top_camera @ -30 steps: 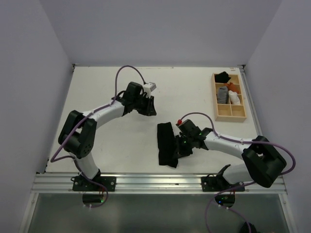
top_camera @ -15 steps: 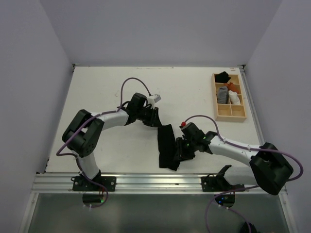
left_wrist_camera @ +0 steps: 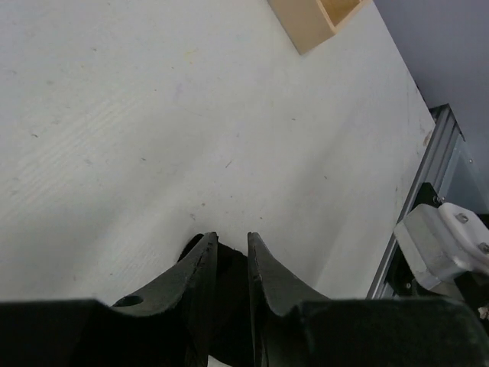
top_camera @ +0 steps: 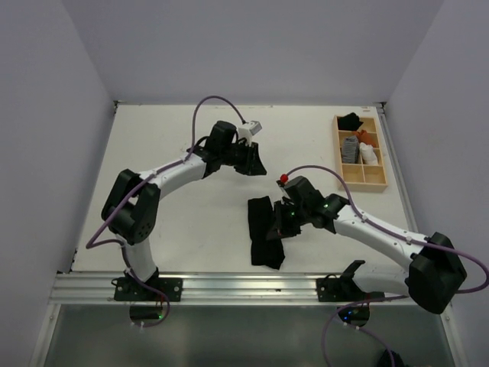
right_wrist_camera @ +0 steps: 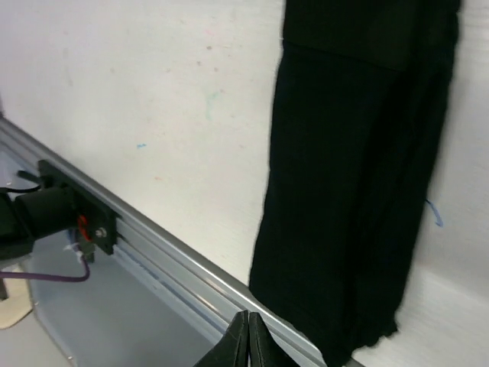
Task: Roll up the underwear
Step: Fold the underwear
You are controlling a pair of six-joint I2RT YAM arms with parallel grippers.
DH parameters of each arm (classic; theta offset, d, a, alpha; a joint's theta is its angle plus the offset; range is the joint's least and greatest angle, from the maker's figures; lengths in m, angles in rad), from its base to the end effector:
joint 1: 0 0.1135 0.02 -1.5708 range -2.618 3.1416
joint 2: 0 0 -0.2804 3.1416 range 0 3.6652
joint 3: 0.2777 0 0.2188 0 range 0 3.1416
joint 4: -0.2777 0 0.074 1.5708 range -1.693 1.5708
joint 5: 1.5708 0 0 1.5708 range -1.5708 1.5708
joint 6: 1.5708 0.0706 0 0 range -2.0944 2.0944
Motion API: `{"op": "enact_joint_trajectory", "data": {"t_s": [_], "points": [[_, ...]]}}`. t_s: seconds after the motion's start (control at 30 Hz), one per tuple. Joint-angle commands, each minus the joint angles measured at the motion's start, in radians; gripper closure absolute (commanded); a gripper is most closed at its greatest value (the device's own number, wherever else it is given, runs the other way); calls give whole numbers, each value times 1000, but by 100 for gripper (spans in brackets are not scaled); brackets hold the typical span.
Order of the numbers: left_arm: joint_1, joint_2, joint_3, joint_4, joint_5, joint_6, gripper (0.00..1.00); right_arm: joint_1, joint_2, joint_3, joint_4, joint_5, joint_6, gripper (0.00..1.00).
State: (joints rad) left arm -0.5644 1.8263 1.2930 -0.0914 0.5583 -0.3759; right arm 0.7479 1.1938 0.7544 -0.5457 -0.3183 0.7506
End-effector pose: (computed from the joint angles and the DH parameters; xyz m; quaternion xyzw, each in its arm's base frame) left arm 0.3274 -0.2515 0.2512 0.2055 0.8401 -0.4171 0.2793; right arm 0.1394 0.1595 0.2214 -0.0445 0.9454 0.3052 0.1054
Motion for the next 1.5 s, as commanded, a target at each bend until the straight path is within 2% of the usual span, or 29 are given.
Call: {"op": "enact_joint_trajectory", "data": {"t_s": [0.0, 0.07, 0.37, 0.67, 0.87, 1.1, 1.27, 1.3, 1.4, 1.47], "points": [[-17, 28, -29, 33, 89, -23, 75, 4, 36, -55, 234, -162, 22, 96], [-17, 53, -46, 73, 115, -40, 77, -11, 62, -95, 338, -183, 53, 100], [-43, 174, -49, 214, 166, -83, 81, -54, 107, -338, 622, -246, 102, 100], [-48, 271, -21, 254, 137, -95, 81, -87, 199, -420, 739, -286, 102, 100], [-42, 262, -11, 240, 65, -74, 80, -87, 196, -420, 728, -285, 101, 100], [-11, 81, 22, 128, -97, 5, 77, -88, 112, -403, 635, -263, 82, 100], [-17, 54, -64, 179, 55, -34, 87, -88, 134, -408, 642, -266, 81, 100], [-26, 50, -81, 165, 58, -28, 93, -87, 144, -405, 642, -268, 78, 100], [-46, 33, -168, 173, 65, -20, 100, -88, 156, -389, 633, -266, 70, 100], [-57, 25, -214, 177, 43, -15, 100, -88, 159, -382, 626, -265, 64, 100]]}}
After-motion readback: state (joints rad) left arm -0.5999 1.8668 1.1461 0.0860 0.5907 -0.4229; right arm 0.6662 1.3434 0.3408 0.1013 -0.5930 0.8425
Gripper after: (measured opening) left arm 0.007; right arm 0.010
